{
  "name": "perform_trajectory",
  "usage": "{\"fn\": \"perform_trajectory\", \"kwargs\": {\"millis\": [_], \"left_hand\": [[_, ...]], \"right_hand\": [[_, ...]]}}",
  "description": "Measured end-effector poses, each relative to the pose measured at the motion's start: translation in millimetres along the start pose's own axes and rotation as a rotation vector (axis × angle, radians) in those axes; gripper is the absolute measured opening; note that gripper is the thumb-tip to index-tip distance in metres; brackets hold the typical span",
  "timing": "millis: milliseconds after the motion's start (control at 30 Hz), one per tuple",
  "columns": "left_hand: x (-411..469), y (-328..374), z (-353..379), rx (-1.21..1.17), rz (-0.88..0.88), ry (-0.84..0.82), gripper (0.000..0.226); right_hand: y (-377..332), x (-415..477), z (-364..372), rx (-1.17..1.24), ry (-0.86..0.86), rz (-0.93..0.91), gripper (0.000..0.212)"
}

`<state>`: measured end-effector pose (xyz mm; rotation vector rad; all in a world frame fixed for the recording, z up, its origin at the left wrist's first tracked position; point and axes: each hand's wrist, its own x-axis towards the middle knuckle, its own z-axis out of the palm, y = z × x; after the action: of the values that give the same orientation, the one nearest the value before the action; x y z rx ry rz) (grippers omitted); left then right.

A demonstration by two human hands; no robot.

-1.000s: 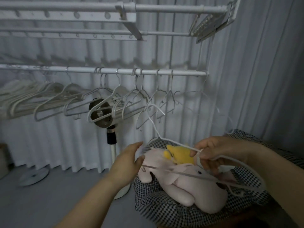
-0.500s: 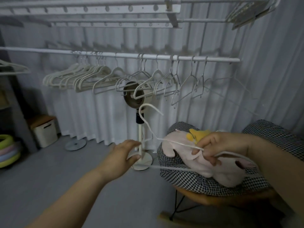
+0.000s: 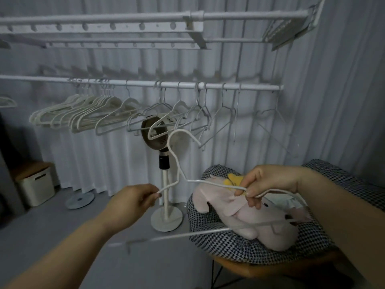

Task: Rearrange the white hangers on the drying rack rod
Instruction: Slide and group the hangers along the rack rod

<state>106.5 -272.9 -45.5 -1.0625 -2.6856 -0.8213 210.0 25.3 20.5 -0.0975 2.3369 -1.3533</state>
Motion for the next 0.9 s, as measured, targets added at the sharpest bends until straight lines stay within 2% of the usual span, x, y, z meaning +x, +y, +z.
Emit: {"fn": "perform_trajectory", "kwargs": {"millis": [67,233,300,367,433,567,667,767,900], "left_hand": [[17,11,4,-0.065,-0.027,-0.055,0.025],[76,51,15,-0.26,-0.127,-0.087,0.022],[99,68,22,-0.255,-0.147,-0.1,0.02],[123,87,32,-0.219,-0.17,-0.09,0.019],[146,105,43,-0.201,-0.192,-0.059,0.019],[187,138,65,-0.271,-0.211,0.023,0.015],[216,157,78,-0.36,-0.272,0.037,0.025],[242,173,91,-0.461,-0.296,0.025,0.027],[273,188,103,-0.61,-0.297,0.002,0.019]], "right_hand": [[10,1,-20,-0.041,0.088,0.013,0.022],[31,7,-88,-0.14,0.408,-0.024,0.016],[36,10,-115,-0.177,0.692,-0.139,0.016],[43,11,-144,-0.315,1.024,-0.227,0.021],[52,15,-173,-0.451,1.197,-0.186,0.031],[66,38,-213,-0.386,1.246,0.006,0.062],[67,63,-230,-0.111,1.195,-0.035,0.073],[70,80,-244,0.133,1.104,-0.066,0.075],[79,91,-258,0.135,1.086,-0.03,0.067]]}}
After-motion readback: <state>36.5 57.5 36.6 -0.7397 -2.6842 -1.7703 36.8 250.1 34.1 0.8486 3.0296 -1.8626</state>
